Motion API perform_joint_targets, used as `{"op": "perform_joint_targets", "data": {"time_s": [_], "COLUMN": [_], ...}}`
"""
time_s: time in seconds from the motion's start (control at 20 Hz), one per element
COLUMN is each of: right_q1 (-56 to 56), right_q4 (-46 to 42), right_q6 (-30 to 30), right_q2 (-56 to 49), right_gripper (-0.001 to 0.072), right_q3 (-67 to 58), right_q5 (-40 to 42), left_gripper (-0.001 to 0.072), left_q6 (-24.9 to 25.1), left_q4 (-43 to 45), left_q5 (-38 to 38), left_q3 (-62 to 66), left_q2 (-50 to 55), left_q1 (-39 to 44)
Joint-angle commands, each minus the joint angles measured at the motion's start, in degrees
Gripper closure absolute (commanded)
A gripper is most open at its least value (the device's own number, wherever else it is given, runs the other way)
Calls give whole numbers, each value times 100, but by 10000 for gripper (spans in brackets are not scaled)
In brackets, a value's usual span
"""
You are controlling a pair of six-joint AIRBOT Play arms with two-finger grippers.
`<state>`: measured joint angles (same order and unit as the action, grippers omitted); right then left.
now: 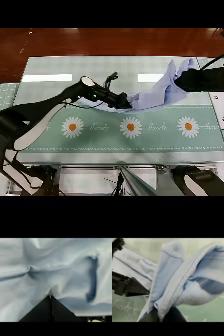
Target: Fold the shirts.
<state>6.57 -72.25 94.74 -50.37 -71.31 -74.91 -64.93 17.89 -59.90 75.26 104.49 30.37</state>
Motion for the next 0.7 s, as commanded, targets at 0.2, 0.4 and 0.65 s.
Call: {"op": "perform_joint_targets", "data": {"time_s": [0.2,0.4,0.65], "right_q1": [4,9,212], "right_q4": [-85,-568,199], "right_q6": [273,52,-345], "right_q2": [452,415,-319], "right_gripper": [682,682,682], "right_q3": [-4,-4,-4], "right_q5": [-522,-417,306], "left_gripper": [684,685,684], "left_q6": [-22,146,144], "left_q4": [-398,-369,-74], "left_q5": [1202,1080,656], "left_q3": [0,-2,0], "left_q2": [192,-201,-1547], "left_q1": [798,-39,-2096]}}
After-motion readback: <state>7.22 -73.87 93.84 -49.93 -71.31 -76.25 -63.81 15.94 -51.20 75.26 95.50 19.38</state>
